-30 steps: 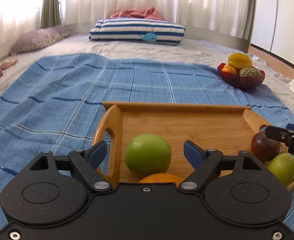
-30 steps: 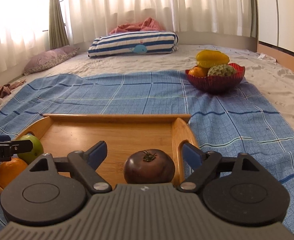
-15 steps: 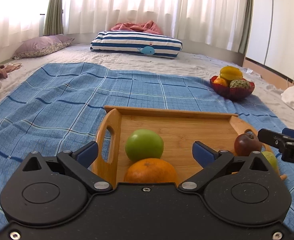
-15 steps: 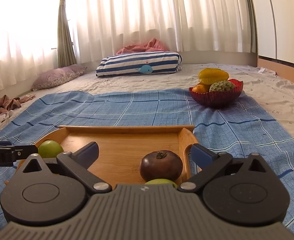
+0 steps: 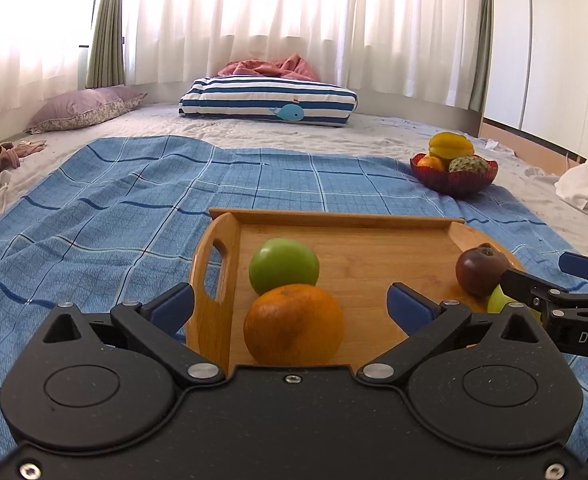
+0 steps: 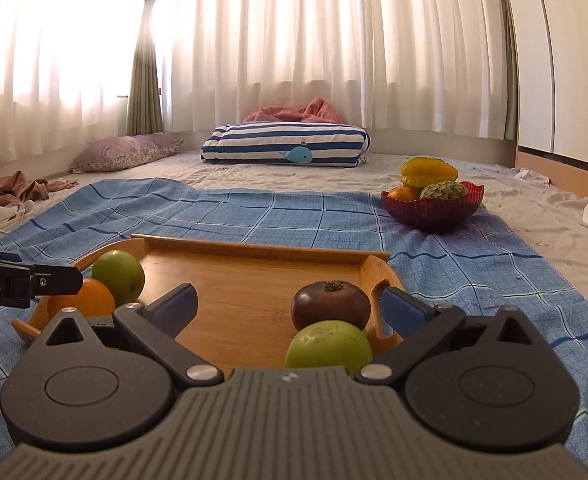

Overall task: Organize fruits
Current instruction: 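Open both grippers to release the apple and tomato on the tray, then withdraw, then move the left gripper to the orange on the cloth while the right approaches the red tomato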

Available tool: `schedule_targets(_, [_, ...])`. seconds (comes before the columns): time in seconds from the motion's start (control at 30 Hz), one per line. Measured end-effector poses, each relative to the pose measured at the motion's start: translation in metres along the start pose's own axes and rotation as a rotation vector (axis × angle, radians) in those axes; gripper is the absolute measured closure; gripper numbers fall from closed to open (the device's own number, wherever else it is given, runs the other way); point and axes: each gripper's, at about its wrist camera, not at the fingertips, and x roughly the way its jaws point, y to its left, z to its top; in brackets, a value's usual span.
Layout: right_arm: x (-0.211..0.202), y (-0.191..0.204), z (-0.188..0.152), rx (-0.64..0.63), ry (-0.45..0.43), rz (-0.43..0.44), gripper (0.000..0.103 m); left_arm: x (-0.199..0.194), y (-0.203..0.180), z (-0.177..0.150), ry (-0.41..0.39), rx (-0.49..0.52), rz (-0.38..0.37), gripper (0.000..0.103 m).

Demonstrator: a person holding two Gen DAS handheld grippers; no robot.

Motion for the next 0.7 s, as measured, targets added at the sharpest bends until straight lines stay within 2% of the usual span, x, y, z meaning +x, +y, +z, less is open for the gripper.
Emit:
schedule_targets(0.33, [-0.011, -0.006, -0.015, 0.059, -0.026, -0.006, 0.0, -0.008, -0.009, -0.018, 0.001, 0.025, 0.005, 0.0])
schedule_targets(0.7, [-0.027, -0.007, -0.034, 0.048, -0.042, -0.037, 0.0, -0.012, -0.015, -0.037, 0.001, 0.043, 0.0, 0.0])
